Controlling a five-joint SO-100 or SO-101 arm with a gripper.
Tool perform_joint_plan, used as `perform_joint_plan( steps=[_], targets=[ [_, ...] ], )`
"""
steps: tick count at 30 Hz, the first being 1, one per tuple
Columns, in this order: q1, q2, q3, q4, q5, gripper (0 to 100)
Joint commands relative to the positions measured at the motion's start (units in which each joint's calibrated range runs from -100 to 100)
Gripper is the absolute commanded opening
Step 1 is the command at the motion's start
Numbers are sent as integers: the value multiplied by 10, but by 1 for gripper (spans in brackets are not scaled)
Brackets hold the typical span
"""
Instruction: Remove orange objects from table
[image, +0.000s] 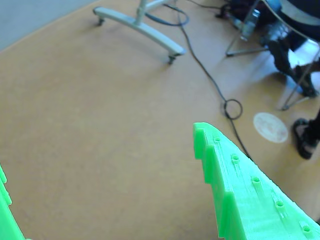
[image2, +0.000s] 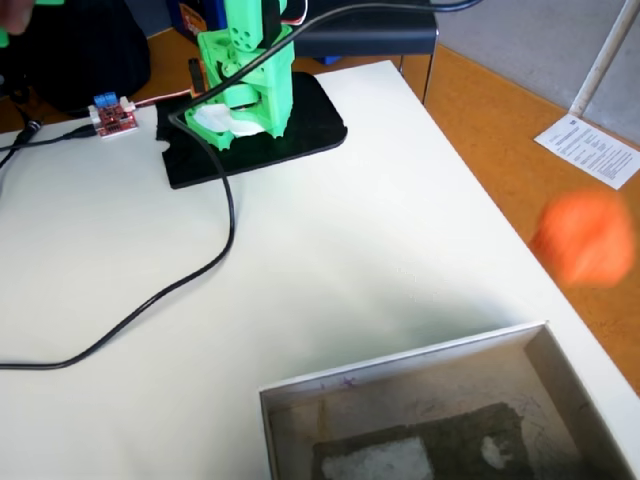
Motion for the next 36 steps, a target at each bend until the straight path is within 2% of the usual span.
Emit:
perform_joint_plan(
  steps=[1,4,6,8,9,11,15,17,19,21,22,23,24,26,27,36],
  targets=[
    [14,-21,7,-11,-4,41],
    [29,-42,40,-11,-21,41],
    [66,-81,120,-20,-46,41],
    [128,-162,275,-31,-108,41],
    [167,-227,360,10,-129,41],
    [259,-392,550,128,-130,41],
    [497,-660,918,154,-104,41],
    [557,-720,916,304,-105,41],
    [569,-738,915,379,-114,41],
    [573,-783,915,521,-60,41],
    [560,-812,916,598,-54,41],
    [545,-849,916,662,-59,41],
    [537,-894,916,704,-105,41],
    [533,-984,916,734,-211,41],
    [532,-1018,917,746,-243,41],
    [549,-1021,917,746,-281,41]
  ],
)
